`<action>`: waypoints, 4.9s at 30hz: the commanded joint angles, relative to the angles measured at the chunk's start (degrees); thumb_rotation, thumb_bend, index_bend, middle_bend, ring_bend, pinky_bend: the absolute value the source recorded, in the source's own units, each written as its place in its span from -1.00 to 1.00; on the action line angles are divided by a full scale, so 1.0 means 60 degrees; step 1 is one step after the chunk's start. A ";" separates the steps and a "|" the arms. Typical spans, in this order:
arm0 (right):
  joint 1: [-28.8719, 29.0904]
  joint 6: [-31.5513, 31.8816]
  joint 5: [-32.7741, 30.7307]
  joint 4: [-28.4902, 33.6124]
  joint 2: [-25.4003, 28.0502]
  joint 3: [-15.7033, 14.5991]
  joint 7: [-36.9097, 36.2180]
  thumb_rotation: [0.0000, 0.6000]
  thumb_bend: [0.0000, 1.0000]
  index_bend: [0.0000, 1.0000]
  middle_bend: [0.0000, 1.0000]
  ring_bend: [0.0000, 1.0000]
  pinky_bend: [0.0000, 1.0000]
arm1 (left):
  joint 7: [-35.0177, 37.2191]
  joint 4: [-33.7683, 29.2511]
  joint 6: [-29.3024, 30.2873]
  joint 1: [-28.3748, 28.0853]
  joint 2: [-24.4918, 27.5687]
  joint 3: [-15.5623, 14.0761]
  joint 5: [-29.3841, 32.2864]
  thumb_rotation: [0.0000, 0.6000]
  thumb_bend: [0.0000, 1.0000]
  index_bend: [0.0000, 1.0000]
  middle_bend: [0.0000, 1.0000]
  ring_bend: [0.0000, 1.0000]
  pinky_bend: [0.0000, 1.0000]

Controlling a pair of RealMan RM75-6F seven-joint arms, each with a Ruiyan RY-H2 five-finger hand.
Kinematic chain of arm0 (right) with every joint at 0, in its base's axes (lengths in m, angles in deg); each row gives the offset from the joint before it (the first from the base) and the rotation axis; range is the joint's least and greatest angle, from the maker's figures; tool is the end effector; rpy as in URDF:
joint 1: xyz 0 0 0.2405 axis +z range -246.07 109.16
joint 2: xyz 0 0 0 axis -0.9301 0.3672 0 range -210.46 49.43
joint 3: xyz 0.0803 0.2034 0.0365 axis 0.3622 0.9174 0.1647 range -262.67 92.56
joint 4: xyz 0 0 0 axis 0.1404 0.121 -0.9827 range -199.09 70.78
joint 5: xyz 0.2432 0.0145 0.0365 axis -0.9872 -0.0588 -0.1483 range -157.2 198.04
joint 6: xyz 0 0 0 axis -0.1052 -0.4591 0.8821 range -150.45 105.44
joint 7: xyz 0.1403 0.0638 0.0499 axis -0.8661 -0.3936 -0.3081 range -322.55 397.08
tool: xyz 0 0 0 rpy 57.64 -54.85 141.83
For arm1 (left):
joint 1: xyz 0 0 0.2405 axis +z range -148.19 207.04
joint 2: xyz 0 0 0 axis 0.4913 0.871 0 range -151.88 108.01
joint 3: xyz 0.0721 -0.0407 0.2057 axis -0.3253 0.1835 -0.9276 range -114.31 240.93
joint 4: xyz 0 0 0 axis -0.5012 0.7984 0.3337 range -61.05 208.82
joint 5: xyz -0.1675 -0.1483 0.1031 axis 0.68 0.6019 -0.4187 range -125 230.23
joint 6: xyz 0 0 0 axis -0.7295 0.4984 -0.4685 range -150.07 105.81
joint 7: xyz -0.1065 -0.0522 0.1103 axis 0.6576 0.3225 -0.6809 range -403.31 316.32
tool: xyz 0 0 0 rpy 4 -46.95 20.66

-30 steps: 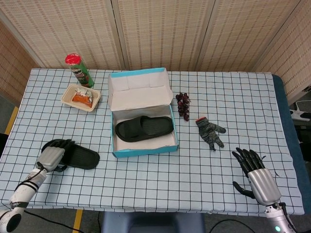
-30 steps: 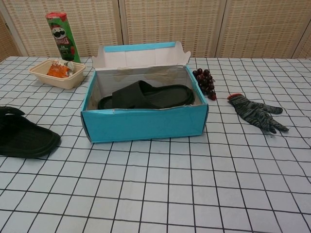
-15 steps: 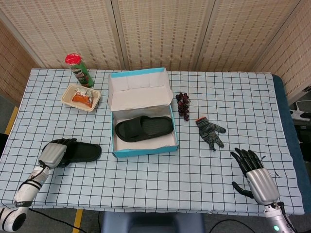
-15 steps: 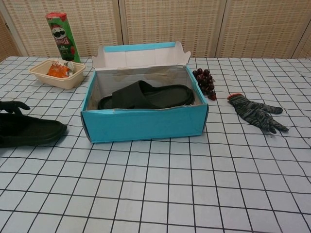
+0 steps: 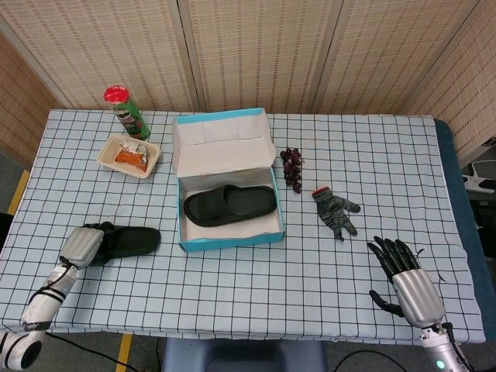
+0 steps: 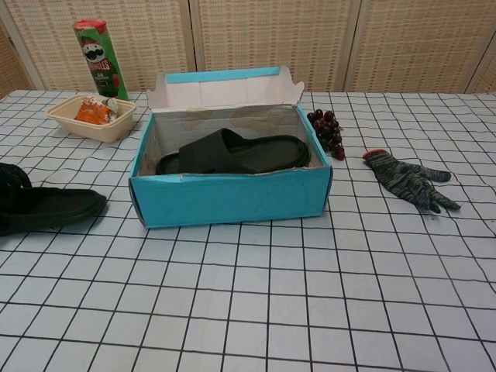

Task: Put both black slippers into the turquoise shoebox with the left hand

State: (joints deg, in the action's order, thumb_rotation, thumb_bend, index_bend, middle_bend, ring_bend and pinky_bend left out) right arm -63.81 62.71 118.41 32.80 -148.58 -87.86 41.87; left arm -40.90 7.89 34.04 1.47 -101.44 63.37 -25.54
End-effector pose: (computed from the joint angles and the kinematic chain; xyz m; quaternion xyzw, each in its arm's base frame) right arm -0.2412 -0.1673 0.0596 0.6578 -0.3844 0.4200 0.4930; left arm -0.3192 0.3187 0.0193 -0.7235 -0.3964 -0.2602 0.5016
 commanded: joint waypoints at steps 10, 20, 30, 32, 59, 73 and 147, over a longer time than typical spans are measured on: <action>-0.0009 0.0006 0.0022 0.0020 -0.0002 -0.0013 0.0034 1.00 -0.68 -1.00 -1.00 -1.00 -1.00 | 0.0344 0.0567 0.0908 0.0212 -0.0102 0.0006 -0.0711 1.00 0.53 0.43 0.72 0.42 0.53; 0.0026 -0.0094 -0.0034 0.0021 -0.0048 -0.0003 0.0102 1.00 -0.68 -1.00 -1.00 -1.00 -1.00 | -0.0089 -0.1331 0.1407 0.0304 0.1404 0.0308 -0.0675 1.00 0.58 0.44 0.73 0.43 0.53; 0.0097 -0.0166 0.0013 -0.0008 0.0002 -0.0023 -0.0059 1.00 -0.68 -1.00 -1.00 -1.00 -1.00 | -0.1042 -0.5783 0.0797 -0.0372 0.3950 0.1348 0.0250 1.00 0.58 0.44 0.74 0.43 0.54; 0.0109 -0.0181 0.0020 -0.0009 0.0021 -0.0034 -0.0111 1.00 -0.68 -1.00 -1.00 -1.00 -1.00 | -0.1588 -0.6604 0.0208 -0.0767 0.4352 0.1561 0.0804 1.00 0.59 0.44 0.74 0.44 0.55; 0.0402 -0.0873 -0.0535 -0.0102 0.0044 0.0020 -0.0454 1.00 -0.68 -1.00 -1.00 -1.00 -1.00 | -0.4024 -0.6229 -0.4814 -0.9967 0.2953 0.1077 1.1595 1.00 0.59 0.42 0.74 0.46 0.57; 0.0423 -0.0921 -0.0702 -0.0103 -0.0034 0.0068 -0.0332 1.00 -0.68 -1.00 -1.00 -1.00 -1.00 | -0.1865 -0.3486 -0.8449 -1.0968 0.2343 -0.0500 1.1893 1.00 0.59 0.39 0.74 0.46 0.58; 0.0445 -0.0968 -0.1005 -0.0186 -0.0206 0.0151 0.0049 1.00 -0.68 -1.00 -1.00 -1.00 -1.00 | 0.1875 -0.0481 -0.8866 -0.7767 -0.0797 0.1974 0.3701 1.00 0.55 0.40 0.68 0.21 0.28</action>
State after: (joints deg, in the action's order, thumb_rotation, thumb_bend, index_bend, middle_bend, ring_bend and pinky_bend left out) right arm -61.14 56.91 112.38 31.68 -149.81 -86.95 42.17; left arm -29.77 4.81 -19.25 -45.34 -105.99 75.07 -3.11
